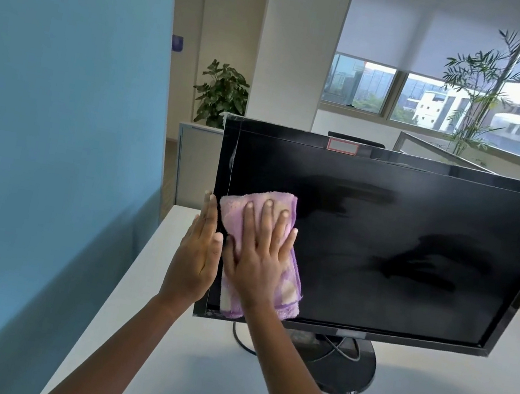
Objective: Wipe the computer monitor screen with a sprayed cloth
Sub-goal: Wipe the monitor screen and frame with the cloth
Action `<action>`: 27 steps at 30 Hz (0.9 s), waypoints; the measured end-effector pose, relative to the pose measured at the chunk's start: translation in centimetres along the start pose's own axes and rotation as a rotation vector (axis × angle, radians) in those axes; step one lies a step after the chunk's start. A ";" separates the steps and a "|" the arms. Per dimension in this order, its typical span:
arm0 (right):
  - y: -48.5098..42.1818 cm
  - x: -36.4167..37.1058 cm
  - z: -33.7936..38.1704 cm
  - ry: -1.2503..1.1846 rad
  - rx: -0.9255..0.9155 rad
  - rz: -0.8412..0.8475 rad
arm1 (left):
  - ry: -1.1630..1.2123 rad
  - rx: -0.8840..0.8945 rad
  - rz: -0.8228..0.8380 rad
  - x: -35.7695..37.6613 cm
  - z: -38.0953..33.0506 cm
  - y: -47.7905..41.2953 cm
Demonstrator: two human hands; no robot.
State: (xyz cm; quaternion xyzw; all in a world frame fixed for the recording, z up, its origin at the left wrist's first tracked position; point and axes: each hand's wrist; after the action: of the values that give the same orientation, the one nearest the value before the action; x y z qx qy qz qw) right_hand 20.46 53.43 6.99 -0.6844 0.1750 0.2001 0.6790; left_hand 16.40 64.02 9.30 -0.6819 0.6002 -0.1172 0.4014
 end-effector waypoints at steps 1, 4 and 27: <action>0.9 0.2 0.0 0.022 -0.065 0.018 | 0.000 -0.002 0.001 0.1 0.1 0.2; 3.6 1.0 -0.6 0.047 -0.218 0.062 | -0.025 -0.021 0.004 0.2 0.3 0.9; 11.6 -0.5 -9.8 0.122 -0.570 0.202 | -0.508 -0.221 0.088 6.2 -0.5 9.3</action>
State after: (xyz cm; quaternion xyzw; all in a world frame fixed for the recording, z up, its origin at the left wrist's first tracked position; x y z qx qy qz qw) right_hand 14.43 43.39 -2.77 -0.8371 0.2197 0.2660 0.4246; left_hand 10.93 58.56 1.24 -0.7024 0.5184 0.1410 0.4668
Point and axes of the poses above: each hand's wrist, its own y-axis away from the middle knuckle, its own x-axis out of the palm, z = x × y, and after that the axes turned 12 degrees about y, right-handed
